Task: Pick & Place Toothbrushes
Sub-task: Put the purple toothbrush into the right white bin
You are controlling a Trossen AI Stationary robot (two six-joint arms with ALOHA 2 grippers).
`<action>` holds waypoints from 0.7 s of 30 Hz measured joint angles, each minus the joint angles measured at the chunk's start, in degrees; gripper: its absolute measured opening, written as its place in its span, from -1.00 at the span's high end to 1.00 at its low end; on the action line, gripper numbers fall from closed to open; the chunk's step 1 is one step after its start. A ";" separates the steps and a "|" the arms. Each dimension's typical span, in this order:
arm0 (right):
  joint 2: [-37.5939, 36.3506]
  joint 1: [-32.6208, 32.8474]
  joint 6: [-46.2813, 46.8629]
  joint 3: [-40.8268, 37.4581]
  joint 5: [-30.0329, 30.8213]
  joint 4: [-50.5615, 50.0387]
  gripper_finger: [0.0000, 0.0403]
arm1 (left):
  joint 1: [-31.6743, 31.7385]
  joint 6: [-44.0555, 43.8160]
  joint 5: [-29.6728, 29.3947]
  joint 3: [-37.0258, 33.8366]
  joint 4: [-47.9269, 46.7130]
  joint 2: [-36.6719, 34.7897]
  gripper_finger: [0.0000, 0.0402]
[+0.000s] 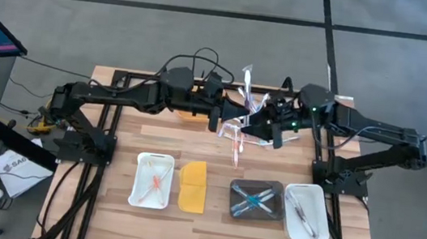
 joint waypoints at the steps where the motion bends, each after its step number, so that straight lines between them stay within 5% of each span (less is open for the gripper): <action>1: -0.15 -0.18 0.00 0.01 0.00 0.32 -0.10 | 0.00 0.01 0.00 0.00 0.00 0.00 0.93; 12: -0.14 -0.63 0.65 0.02 0.09 2.93 -0.06 | 0.00 0.13 0.61 0.04 0.00 0.00 0.93; 21: -0.11 -0.63 0.66 0.02 1.32 2.83 0.44 | 0.00 0.17 1.61 0.07 0.09 0.00 0.91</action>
